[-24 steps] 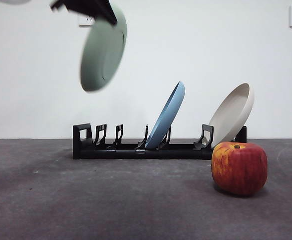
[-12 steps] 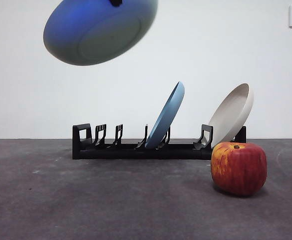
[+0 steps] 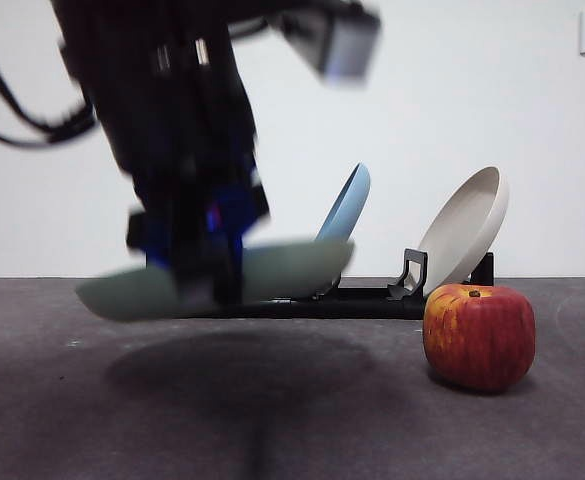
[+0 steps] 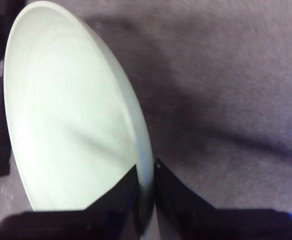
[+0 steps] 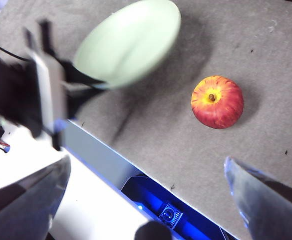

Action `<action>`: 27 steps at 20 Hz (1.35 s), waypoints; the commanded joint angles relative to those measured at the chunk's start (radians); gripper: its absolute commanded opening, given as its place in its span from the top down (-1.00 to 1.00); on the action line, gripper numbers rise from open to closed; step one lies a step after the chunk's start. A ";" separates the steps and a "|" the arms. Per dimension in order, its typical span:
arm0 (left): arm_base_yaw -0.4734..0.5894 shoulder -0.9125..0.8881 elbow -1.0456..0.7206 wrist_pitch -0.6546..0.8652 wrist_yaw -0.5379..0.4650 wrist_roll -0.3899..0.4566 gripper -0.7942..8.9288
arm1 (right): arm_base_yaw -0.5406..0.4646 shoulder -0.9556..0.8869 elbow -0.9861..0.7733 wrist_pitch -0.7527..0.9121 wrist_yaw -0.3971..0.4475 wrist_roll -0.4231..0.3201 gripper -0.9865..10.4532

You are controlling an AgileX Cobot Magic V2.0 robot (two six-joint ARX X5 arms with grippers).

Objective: Take the green plate from the plate rack,put the plate on the table,take the apple from the table,put the apple in the plate

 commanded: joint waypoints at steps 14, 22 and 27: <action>-0.062 0.243 -0.003 0.152 0.002 0.013 0.08 | 0.002 0.000 0.003 0.006 -0.003 0.014 -0.38; -0.062 0.144 0.097 0.026 -0.002 -0.074 0.06 | 0.002 0.005 0.003 0.009 0.001 0.014 -0.38; -0.062 0.021 0.218 -0.155 0.018 -0.184 0.06 | 0.003 0.045 0.003 0.074 0.004 0.013 -0.38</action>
